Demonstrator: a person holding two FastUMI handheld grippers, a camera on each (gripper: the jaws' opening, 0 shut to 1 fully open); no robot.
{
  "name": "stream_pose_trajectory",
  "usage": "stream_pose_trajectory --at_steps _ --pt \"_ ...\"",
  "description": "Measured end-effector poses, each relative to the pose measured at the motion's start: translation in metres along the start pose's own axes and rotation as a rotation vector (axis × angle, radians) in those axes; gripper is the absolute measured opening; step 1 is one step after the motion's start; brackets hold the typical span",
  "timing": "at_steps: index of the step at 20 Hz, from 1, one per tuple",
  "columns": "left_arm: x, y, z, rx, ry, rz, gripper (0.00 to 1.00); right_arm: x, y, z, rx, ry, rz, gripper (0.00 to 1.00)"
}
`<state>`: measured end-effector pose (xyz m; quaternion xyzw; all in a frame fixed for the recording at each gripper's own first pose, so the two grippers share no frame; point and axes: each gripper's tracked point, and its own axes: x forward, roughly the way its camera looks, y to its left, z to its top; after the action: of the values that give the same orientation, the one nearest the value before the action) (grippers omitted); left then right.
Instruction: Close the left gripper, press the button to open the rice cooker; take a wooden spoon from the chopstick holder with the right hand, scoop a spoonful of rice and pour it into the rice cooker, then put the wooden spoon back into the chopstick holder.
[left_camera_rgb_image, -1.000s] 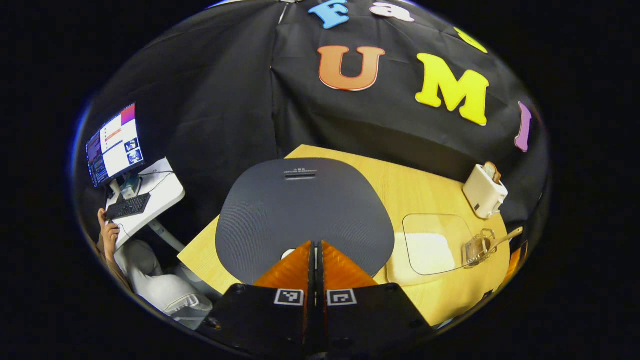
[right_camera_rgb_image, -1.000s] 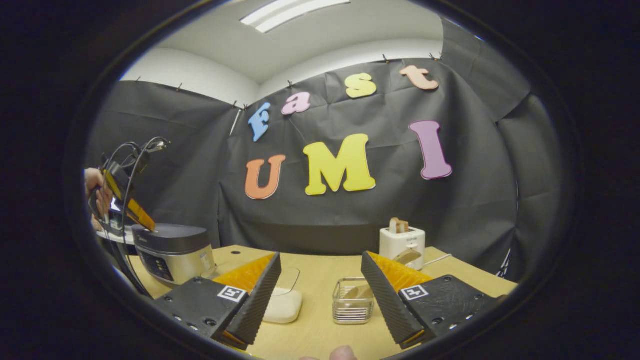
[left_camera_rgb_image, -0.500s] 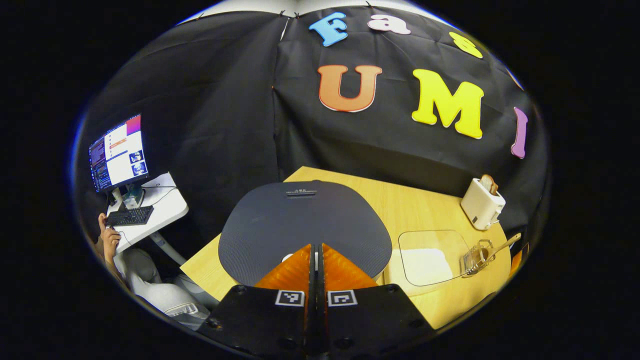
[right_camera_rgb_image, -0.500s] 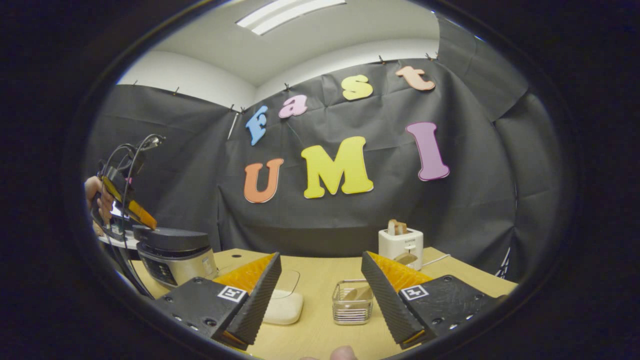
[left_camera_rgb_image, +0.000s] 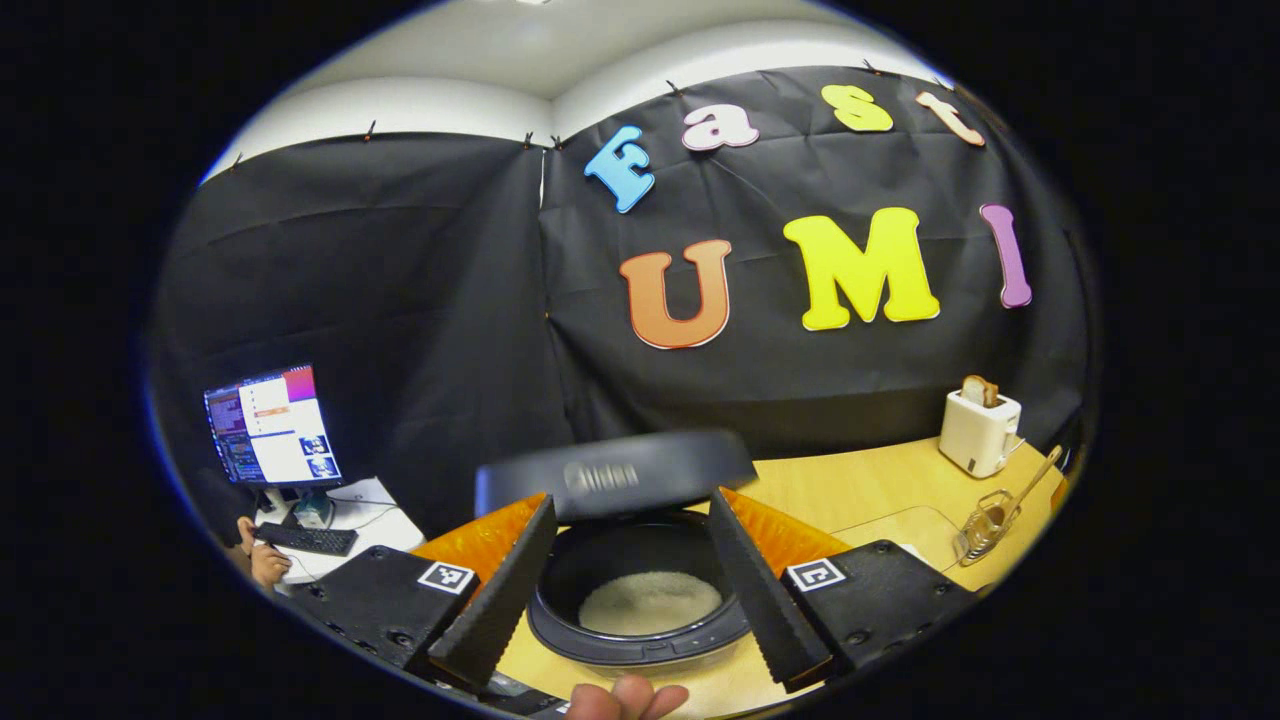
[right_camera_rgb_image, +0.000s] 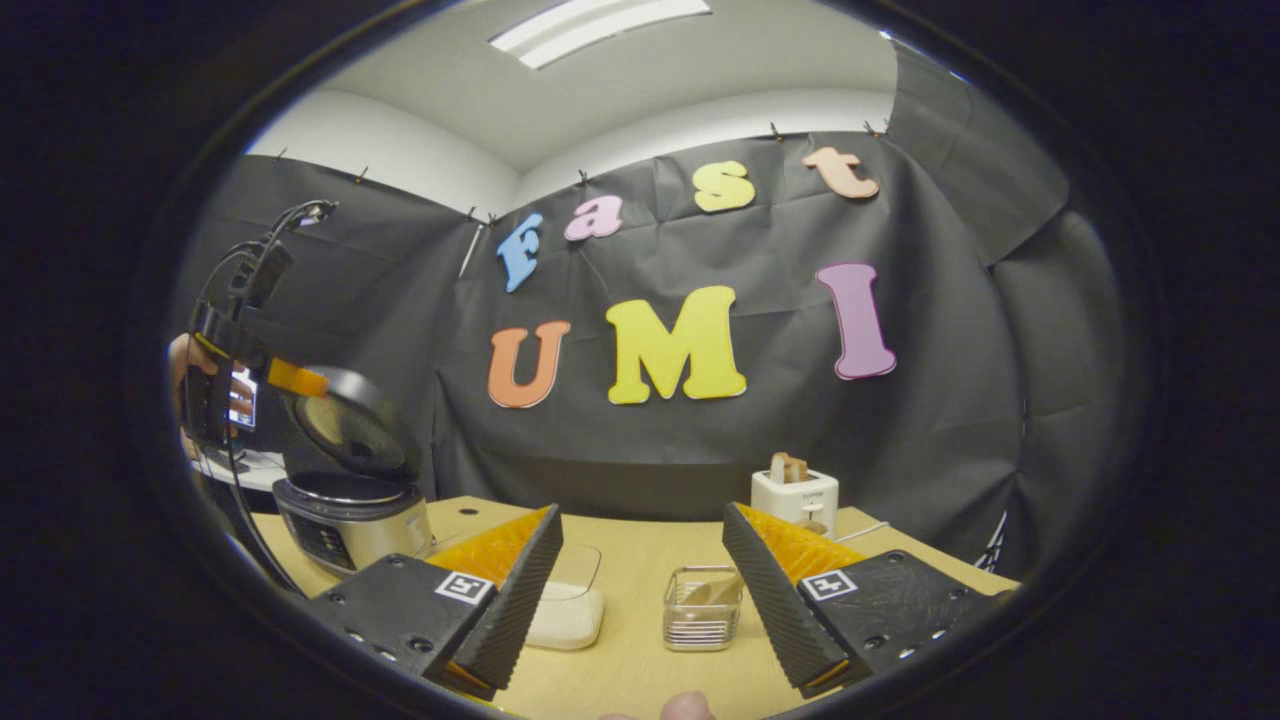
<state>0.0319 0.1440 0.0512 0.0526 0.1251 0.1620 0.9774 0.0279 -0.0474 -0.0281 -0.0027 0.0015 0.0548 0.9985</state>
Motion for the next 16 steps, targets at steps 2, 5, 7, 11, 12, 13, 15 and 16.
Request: stream_pose_trajectory --at_steps 2,5,7,11,12,13,15,16 --pt "-0.009 -0.018 -0.009 -0.071 0.005 -0.058 0.96 -0.001 0.001 -0.003 0.007 0.006 -0.003 0.95" --pt "-0.018 -0.015 -0.023 -0.088 -0.028 -0.047 0.97 -0.001 0.0 -0.015 0.01 0.049 0.003 1.0" --pt "-0.025 -0.014 -0.029 -0.103 -0.059 -0.034 0.97 -0.001 -0.004 -0.02 0.009 0.073 -0.004 0.96" --pt "-0.032 -0.017 -0.043 -0.136 -0.097 -0.035 0.97 -0.002 -0.023 -0.026 0.01 0.089 -0.06 0.95" --pt "-0.033 -0.017 -0.043 -0.137 -0.107 -0.036 0.97 -0.001 -0.028 -0.029 0.018 0.097 -0.076 0.95" --pt "-0.034 -0.017 -0.043 -0.134 -0.124 -0.036 0.97 0.0 -0.034 -0.032 0.027 0.105 -0.096 0.91" --pt "-0.034 -0.016 -0.043 -0.139 -0.146 -0.038 0.97 0.007 -0.045 -0.04 0.064 0.128 -0.123 0.92" --pt "-0.035 -0.017 -0.045 -0.146 -0.15 -0.041 0.97 0.011 -0.05 -0.045 0.078 0.14 -0.138 0.95"
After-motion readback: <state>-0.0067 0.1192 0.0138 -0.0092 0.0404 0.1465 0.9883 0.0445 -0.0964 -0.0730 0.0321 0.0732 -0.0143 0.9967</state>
